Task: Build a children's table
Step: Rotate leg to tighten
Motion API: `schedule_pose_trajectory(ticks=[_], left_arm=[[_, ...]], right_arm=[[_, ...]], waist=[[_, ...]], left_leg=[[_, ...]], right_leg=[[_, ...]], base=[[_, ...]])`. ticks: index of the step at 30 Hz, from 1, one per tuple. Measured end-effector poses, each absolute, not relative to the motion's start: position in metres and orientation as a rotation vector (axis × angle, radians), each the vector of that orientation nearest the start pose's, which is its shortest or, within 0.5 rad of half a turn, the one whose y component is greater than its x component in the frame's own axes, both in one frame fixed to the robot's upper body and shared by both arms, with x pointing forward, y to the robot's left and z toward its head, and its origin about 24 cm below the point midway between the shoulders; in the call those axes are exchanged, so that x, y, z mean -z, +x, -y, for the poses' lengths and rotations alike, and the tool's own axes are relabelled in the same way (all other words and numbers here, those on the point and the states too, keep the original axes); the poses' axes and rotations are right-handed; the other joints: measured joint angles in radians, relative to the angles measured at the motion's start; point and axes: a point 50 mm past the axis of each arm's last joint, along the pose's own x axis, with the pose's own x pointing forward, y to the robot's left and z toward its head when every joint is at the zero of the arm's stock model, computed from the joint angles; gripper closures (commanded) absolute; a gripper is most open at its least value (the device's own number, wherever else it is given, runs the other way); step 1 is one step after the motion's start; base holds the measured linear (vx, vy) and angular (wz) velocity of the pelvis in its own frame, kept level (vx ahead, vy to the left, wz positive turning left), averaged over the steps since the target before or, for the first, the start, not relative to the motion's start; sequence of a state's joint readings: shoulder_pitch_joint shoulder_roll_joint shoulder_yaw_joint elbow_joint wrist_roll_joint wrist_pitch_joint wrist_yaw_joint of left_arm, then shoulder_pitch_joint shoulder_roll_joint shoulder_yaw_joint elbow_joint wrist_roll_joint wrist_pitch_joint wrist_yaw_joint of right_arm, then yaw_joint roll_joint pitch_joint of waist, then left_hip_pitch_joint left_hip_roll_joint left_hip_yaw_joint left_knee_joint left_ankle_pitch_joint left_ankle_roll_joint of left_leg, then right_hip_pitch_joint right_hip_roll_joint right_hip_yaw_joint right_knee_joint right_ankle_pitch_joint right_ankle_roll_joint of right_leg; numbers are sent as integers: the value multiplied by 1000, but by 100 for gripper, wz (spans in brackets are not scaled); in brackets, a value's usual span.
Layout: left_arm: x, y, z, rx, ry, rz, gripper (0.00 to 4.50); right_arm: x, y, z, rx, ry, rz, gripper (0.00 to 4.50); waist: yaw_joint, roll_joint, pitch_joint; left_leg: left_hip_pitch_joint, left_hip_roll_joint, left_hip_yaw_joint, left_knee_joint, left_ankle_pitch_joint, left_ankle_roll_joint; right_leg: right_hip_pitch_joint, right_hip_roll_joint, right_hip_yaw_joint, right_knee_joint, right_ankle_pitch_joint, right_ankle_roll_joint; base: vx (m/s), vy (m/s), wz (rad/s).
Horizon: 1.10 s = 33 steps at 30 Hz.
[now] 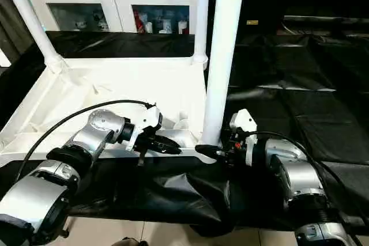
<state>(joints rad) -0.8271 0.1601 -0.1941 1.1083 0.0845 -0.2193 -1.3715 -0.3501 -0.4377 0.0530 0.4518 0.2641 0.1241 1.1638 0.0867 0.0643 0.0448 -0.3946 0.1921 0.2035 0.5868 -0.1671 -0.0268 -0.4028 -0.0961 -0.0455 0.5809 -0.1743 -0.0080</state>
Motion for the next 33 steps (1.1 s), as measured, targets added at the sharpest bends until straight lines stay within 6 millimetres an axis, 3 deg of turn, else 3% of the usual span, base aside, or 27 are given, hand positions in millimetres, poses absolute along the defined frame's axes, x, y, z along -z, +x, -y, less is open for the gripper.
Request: schedule_pose_trajectory(ticks=[4, 12, 17, 20, 23, 24, 30, 33], left_arm=[[-47, 334, -84, 1496, 335, -354, 450], [-45, 347, -52, 1222, 327, -337, 450], [-45, 349, -42, 1155, 328, -336, 450], [-45, 349, -39, 1144, 325, -340, 450], [-46, 349, -38, 1146, 325, -338, 450], [-46, 349, -38, 1147, 325, -339, 450], [-47, 345, -47, 1266, 311, -337, 450], [-48, 340, -55, 1378, 310, -336, 450]], right_arm=[[-38, 292, 186, -977, -8, -264, 185], [-28, 320, 166, -521, 39, -203, 185], [-28, 330, 158, -388, 35, -196, 185], [-27, 331, 155, -364, 2, -179, 113], [-27, 331, 154, -373, -31, -170, 105], [-27, 331, 154, -378, -37, -167, 81], [-30, 317, 171, -588, -97, -162, 58], [-36, 308, 183, -738, -104, -180, 58]], waist=[[-8, 0, 0], [-36, 1, -1], [-50, 3, -3], [-52, 6, -5], [-52, 6, -5], [-52, 6, -5], [-48, 7, -4], [-33, 7, -4]], left_leg=[[1, 0, 0, 2, -2, -4], [7, -2, 0, 4, -3, -5], [8, -2, 0, 2, -3, -5], [8, -3, -1, 1, -3, -5], [7, -3, -1, 1, -3, -5], [7, -3, -1, 1, -3, -5], [3, -2, -1, -1, -3, -4], [1, 0, -1, -1, -1, 1]], right_leg=[[0, 0, 1, 3, 0, 0], [6, 0, 4, 3, 0, 0], [8, 0, 4, 1, 0, 0], [8, 0, 3, -1, 0, 0], [8, 0, 3, -2, 0, 0], [8, 0, 3, -2, 0, 0], [5, 0, 1, -3, 0, 0], [3, 0, -1, -3, 0, 0]], base=[[0, 0, 0], [0, 0, 0], [0, 0, 0], [0, 0, 0], [0, 0, 0], [0, 0, 0], [0, 0, 0], [0, 0, 0]])
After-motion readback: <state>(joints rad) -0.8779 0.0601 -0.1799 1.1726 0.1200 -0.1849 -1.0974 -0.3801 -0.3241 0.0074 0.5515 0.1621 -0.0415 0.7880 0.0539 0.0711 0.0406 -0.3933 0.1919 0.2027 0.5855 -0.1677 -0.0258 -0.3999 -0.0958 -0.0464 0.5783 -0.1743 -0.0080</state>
